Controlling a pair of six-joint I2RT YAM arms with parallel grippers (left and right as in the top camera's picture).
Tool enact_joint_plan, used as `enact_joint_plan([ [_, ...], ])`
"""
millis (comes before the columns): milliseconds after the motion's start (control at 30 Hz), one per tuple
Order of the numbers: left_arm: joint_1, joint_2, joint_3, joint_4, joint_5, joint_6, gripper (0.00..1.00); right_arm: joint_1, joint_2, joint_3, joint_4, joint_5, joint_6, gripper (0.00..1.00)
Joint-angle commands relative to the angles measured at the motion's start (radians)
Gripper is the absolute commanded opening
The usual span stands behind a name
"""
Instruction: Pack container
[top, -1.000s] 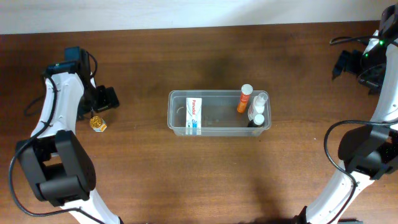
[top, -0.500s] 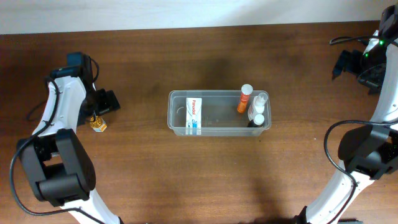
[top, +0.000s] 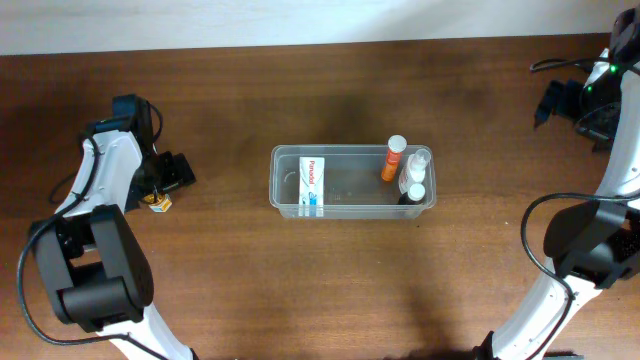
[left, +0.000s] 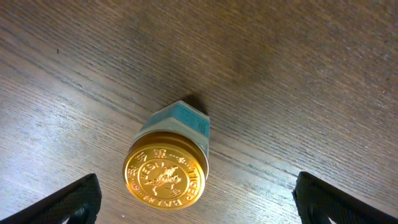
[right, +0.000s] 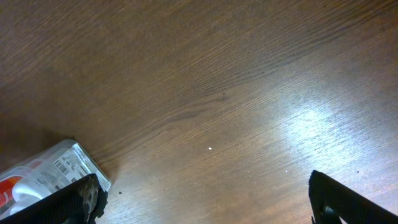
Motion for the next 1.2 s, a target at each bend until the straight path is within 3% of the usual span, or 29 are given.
enact_joint_plan([
  [0,0.008,0.006,-0.01,0.007,-0.015,-0.013,0.99,0.0,-0.016,-0.006,0.0,-0.005,0.008,0.98],
  [1167,0.065,0.006,-0.011,0.046,0.073,0.059,0.98,0.0,-0.016,-0.006,0.0,-0.005,0.008,0.98],
])
